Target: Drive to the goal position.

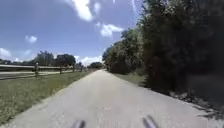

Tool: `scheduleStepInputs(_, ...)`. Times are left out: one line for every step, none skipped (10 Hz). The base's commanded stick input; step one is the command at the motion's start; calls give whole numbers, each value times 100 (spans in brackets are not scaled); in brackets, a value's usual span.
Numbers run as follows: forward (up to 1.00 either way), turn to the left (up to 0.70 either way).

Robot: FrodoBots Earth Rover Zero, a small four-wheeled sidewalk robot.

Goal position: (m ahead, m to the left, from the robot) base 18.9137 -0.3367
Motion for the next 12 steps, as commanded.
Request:
scheduleStepInputs(50,0)
scheduleStepInputs(50,0)
scheduleStepInputs(50,0)
scheduleStepInputs(50,0)
scheduleStepInputs(50,0)
scheduleStepInputs(50,0)
scheduleStepInputs(50,0)
scheduleStepInputs(50,0)
scheduleStepInputs(50,0)
scheduleStepInputs(50,0)
scheduleStepInputs(50,0)
scheduleStepInputs(50,0)
